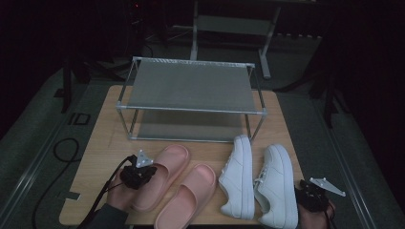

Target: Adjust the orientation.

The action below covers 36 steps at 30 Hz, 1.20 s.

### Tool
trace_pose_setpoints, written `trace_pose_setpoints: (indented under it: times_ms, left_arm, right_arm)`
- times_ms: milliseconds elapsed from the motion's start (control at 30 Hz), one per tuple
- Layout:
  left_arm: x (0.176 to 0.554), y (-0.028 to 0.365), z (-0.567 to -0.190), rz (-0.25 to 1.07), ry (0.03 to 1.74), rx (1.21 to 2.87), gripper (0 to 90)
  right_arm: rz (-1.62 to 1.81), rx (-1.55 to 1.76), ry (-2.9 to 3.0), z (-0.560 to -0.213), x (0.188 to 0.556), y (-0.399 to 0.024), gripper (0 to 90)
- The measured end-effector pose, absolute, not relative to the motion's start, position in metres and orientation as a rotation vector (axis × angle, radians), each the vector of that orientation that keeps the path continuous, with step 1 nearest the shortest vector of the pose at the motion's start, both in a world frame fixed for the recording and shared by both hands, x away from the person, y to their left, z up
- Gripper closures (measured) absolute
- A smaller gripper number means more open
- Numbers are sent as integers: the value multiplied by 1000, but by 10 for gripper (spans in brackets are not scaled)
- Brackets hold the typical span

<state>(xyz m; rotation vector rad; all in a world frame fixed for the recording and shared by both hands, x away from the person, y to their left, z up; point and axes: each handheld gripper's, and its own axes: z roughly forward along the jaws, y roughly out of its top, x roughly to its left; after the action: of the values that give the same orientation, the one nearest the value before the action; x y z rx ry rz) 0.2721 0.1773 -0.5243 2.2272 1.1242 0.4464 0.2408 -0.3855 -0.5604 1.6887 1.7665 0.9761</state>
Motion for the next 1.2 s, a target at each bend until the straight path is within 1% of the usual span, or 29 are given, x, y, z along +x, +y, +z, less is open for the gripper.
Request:
trace_pose_setpoints:
  times_ms: [400,633,700,767,1200]
  left_arm:
    - [268,199,-526,470,1253,2153,895]
    - [265,200,-525,493,1273,2156,894]
    - [264,200,-525,494,1258,2160,879]
    - [261,200,-524,485,1243,2164,845]
    - [243,193,-506,432,1127,2137,768]
  right_arm:
    - [976,1689,1766,-560,241,-385,418]
    - [975,1690,1767,-560,241,-385,418]
    - [975,1690,1767,-560,241,-386,417]
    - [976,1690,1767,-560,241,-386,417]
    - [978,1691,1767,-560,241,-386,416]
